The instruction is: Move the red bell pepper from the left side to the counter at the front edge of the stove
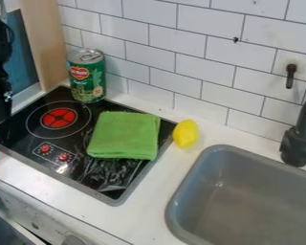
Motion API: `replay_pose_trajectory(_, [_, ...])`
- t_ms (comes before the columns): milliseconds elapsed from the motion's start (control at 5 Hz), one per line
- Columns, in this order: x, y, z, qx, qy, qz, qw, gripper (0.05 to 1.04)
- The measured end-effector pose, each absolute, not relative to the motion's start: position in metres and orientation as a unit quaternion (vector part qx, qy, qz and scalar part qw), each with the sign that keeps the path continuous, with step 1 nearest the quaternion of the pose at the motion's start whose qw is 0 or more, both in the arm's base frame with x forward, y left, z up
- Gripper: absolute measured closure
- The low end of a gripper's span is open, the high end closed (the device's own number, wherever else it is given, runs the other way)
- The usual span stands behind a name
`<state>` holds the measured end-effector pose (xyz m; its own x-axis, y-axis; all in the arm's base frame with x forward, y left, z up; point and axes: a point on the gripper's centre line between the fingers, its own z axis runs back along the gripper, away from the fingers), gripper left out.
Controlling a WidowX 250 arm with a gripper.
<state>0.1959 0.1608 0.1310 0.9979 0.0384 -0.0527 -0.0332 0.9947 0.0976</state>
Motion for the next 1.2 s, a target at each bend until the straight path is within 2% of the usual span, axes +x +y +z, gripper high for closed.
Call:
replay_pose_trajectory(200, [0.194, 0.16, 0.126, 0.042, 0.037, 0.017, 0.998, 0.073])
replay_pose_trajectory(400, [0.186, 0.168, 0.135, 0.042, 0.04, 0.016, 0.998, 0.073])
replay_pose_trajectory(600, [0.176, 0.182, 0.154, 0.071, 0.023, 0.017, 0.997, 0.073])
replay_pose_trajectory(800, [0.167, 0.201, 0.149, 0.084, 0.039, 0.041, 0.995, 0.073])
replay_pose_trajectory(1000, [0.167, 0.218, 0.126, 0.065, 0.061, 0.055, 0.994, 0.073])
replay_pose_trajectory(1200, [0.17, 0.224, 0.113, 0.05, 0.061, 0.055, 0.995, 0.073])
